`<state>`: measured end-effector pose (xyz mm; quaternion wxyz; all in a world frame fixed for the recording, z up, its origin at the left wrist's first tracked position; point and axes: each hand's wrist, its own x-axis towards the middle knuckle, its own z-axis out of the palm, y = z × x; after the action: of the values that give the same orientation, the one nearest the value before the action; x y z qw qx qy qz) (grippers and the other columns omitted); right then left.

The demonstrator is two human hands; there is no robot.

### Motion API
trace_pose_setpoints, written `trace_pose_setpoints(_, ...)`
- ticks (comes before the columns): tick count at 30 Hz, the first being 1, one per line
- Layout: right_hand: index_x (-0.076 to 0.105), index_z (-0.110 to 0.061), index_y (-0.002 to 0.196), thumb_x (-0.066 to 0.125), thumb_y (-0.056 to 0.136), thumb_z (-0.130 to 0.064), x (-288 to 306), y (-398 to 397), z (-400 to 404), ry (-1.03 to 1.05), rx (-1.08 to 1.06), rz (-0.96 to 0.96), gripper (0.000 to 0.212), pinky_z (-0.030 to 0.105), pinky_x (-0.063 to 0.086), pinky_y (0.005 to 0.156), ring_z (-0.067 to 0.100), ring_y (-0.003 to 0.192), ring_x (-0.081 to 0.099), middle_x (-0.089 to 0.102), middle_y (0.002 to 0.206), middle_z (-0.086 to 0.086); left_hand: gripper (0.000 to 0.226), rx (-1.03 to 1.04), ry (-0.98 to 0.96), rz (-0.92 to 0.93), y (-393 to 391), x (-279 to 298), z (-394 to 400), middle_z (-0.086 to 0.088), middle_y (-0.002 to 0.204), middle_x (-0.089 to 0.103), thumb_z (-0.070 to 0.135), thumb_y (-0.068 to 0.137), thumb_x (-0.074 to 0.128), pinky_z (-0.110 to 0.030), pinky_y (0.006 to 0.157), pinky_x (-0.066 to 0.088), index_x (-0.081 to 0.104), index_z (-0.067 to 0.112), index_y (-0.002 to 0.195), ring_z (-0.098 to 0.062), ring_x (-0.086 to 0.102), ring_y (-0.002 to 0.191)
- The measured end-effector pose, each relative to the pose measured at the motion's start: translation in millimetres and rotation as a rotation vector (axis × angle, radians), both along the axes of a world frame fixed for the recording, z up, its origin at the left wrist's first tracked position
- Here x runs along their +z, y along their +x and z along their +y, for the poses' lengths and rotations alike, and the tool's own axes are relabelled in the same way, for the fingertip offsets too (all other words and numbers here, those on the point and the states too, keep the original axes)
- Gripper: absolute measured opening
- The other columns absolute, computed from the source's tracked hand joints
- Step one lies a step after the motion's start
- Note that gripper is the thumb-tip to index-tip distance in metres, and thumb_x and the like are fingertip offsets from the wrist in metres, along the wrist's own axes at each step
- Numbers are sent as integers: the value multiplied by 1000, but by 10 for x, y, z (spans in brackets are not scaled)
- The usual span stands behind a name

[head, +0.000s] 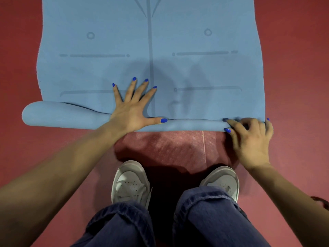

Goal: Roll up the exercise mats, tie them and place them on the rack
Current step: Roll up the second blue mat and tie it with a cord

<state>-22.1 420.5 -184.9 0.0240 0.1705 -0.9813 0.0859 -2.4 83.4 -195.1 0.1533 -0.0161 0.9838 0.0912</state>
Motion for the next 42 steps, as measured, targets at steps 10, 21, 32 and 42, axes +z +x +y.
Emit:
trace_pose_setpoints(10,67,-7,87,41,89,-40,160,-364,-75,-176,72,-430,41,33,29,75,32,81,46,48,79,1,115,0,23,1,-11,3,-6,6,161,7,98,57,4,-70,108,-10,16,35,152,-19,-11,148)
trace_pose_setpoints(21,65,-8,91,69,83,-36,132,-374,-198,96,-154,-177,29,40,23,78,37,90,47,53,91,16,117,9,25,21,-18,-11,-6,6,160,11,99,55,3,-69,108,-8,20,34,151,-20,-7,148)
trace_pose_setpoints(32,44,10,132,27,86,-68,130,26,-611,191,-203,-312,93,56,15,111,52,126,36,46,129,37,111,13,6,-14,-46,-18,-21,7,161,4,95,57,15,-68,108,-13,14,37,151,-17,-14,147)
trace_pose_setpoints(42,-24,-24,147,22,50,-101,327,-415,-1041,280,-435,-868,132,59,-14,110,50,139,-18,-23,151,28,103,-65,46,101,-32,8,-33,0,158,23,89,71,20,-66,110,-6,30,23,149,-23,4,148)
